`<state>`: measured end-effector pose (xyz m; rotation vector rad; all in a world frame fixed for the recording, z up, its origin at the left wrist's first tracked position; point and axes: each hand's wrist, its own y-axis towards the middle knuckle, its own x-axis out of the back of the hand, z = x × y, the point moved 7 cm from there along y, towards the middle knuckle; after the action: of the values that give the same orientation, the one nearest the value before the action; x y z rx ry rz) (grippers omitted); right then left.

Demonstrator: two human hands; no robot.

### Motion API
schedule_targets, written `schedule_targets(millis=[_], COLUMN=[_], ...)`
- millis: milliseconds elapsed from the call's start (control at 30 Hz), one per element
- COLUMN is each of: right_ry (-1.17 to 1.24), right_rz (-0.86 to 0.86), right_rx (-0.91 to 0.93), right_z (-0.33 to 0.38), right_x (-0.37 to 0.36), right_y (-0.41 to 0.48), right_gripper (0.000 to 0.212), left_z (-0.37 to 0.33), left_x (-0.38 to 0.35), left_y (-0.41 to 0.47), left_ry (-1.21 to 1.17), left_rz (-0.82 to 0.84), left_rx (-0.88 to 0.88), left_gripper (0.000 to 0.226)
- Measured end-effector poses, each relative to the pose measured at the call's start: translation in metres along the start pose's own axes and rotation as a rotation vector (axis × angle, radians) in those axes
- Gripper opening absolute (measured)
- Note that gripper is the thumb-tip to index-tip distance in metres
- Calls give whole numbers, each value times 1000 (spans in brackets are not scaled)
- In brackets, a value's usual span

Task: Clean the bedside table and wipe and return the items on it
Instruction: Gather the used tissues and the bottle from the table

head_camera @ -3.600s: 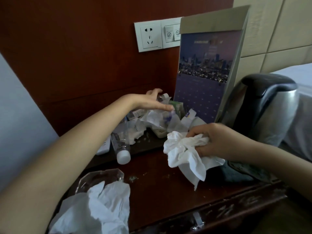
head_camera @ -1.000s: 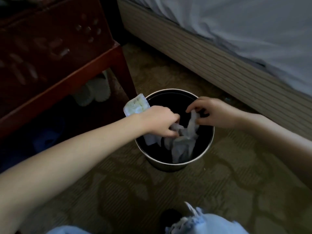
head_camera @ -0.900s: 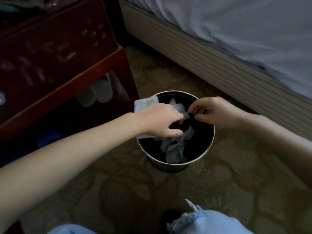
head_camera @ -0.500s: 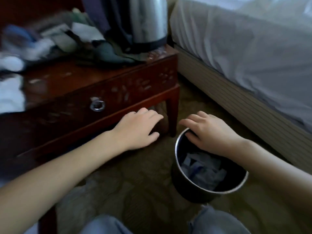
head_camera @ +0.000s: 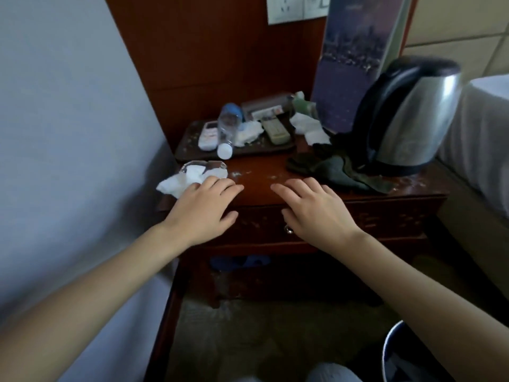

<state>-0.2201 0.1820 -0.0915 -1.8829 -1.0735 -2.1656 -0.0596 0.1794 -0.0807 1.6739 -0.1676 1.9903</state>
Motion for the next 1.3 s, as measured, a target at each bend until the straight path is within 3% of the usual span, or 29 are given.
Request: schedule_targets(millis=[167,267,433,567,733,867,1000,1100,1233,1300], right_ry=[103,205,408,540,587,529,547,584,663,644], right_rz=[43,89,173,168,231,437,290,240,144,107], right_rx=[70,135,203,161,42,61,-16,-58,-282,-420], right_z=[-2,1,5,4,-8,-11,-23,-36,-89,-123], right_x=[-5,-12,-27,-44,-73,-105,-96,-79,-40,-30], right_y=[53,81,138,194,254,261,261,261,261,252], right_gripper=[48,50,50,47,44,37,29,20,12,9], left_z=[37,61,103,114,124,129,139,147,156,155], left_x=[18,18,-22,-52,-57,-53,-41,-20,-10,-16], left_y=[10,10,14,25,39,46,62,90,149,179], left_ry=[122,44,-211,-389,-376,-547,-806,-837,-728,-660], left_rz=[-26,-2,308,440,263,67,24,3,29,104], left_rx=[42,119,207,49,-108,-201,-149,-135,-158,-201], left_gripper=[50,58,84,86,83,45,14,19,17,35])
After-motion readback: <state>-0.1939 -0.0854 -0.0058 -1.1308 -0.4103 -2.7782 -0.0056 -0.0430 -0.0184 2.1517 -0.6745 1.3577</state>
